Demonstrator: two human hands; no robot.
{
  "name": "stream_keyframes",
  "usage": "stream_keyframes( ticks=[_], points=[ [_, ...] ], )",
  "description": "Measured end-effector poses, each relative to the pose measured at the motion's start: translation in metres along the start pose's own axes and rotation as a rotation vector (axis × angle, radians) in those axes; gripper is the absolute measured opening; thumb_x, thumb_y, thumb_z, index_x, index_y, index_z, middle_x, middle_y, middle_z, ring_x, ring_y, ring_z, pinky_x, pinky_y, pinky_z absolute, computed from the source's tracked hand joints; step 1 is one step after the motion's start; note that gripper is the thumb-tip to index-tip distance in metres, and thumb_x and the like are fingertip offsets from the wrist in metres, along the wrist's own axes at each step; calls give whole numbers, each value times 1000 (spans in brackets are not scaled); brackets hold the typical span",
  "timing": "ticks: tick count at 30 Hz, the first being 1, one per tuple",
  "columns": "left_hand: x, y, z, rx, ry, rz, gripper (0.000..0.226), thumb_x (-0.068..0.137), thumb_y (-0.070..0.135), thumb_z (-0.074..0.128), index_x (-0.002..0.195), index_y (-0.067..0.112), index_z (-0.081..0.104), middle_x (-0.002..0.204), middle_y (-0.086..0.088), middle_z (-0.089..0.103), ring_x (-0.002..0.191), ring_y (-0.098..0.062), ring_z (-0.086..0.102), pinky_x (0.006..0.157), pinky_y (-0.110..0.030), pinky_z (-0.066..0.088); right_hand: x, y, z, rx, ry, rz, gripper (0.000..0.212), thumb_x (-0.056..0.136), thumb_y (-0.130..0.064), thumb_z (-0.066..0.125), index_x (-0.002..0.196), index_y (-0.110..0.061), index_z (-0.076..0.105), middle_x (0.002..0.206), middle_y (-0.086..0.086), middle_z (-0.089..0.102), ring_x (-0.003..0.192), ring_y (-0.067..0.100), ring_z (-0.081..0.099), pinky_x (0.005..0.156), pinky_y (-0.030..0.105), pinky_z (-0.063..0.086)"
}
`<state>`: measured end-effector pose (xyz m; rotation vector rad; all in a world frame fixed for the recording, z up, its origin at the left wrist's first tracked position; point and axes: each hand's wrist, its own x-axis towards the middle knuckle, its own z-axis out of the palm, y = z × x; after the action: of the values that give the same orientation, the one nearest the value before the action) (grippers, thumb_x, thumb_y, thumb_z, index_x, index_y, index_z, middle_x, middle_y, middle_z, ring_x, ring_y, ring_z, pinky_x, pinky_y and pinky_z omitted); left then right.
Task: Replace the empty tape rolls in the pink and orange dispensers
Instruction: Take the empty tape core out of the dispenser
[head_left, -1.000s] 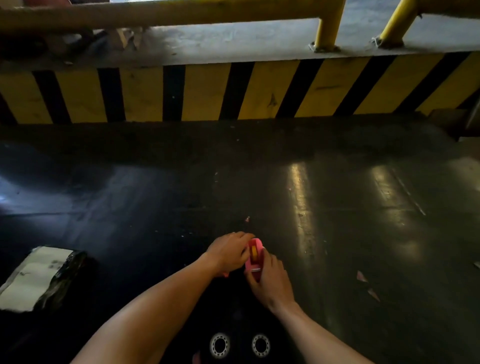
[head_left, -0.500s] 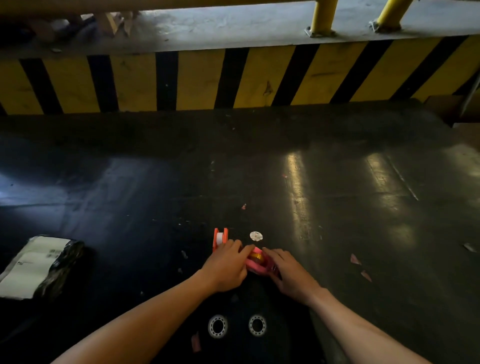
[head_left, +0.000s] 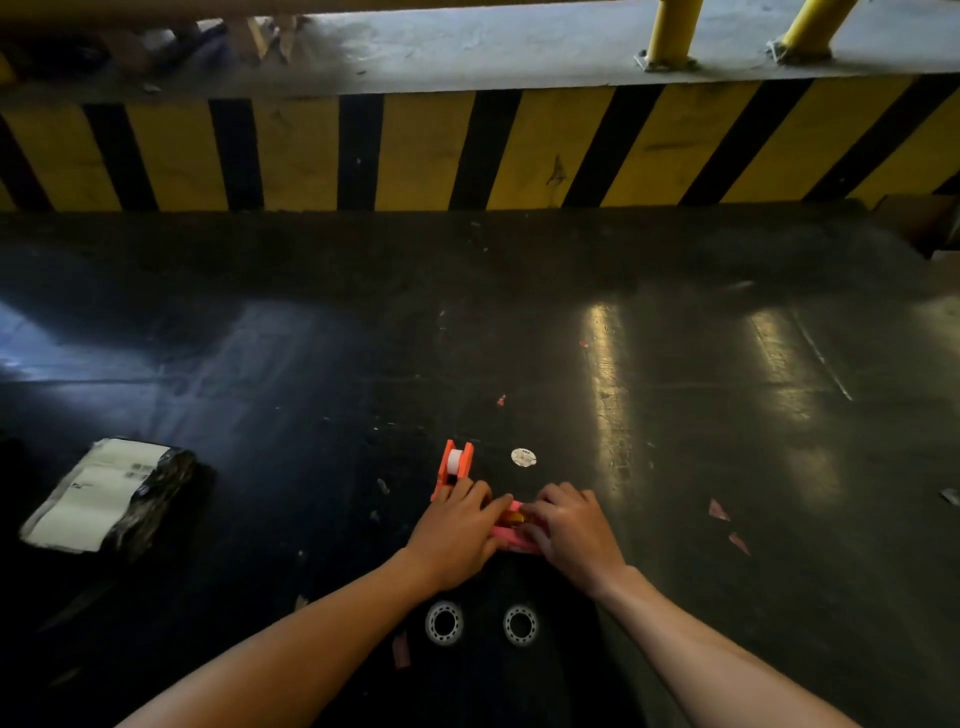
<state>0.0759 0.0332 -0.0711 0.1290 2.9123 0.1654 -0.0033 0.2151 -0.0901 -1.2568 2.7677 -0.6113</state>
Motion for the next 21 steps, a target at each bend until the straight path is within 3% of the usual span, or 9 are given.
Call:
stream_keyframes(
  ticks=[6,9,12,14,17,21],
  points=[
    [-2,1,6,-76,39,-44,59,98,50,46,151,28,36,135,-3,51,129,-21,44,109,-42,37,-3,-3,4,83,40,3,18,90,-25,66,105,-17,73,99,3,70,92,21,63,82,30,43],
    [-5,4,9,-104,60,-65,59,98,46,49,152,28,34,136,-2,50,128,-19,44,110,-40,36,-4,-1,-3,234,34,40,20,92,-26,66,109,-18,72,102,-1,71,92,12,63,86,27,47],
    [-6,7,7,-139,62,-90,61,97,46,52,152,28,34,135,-1,51,128,-18,45,112,-39,34,-7,-3,-8,389,42,148,19,90,-33,70,104,-20,74,96,-7,70,87,5,63,84,32,53],
    [-8,11,6,-239,106,-128,63,95,46,56,151,27,35,138,1,51,131,-17,44,113,-38,33,-11,-8,-9,480,112,221,15,87,-35,73,97,-24,74,91,-13,68,85,3,64,81,27,51],
    [-18,23,5,-581,292,-199,57,91,34,67,143,25,45,136,4,55,128,-10,50,112,-36,41,-18,-21,-22,763,166,436,8,84,-32,77,90,-28,74,87,-11,73,84,-2,67,73,14,48],
    [-31,42,3,-864,403,-138,40,89,18,71,126,25,55,114,8,63,101,-4,65,88,-28,57,-30,-31,-30,1210,87,613,9,84,-22,77,91,-17,78,90,5,79,89,19,75,81,37,59]
  ],
)
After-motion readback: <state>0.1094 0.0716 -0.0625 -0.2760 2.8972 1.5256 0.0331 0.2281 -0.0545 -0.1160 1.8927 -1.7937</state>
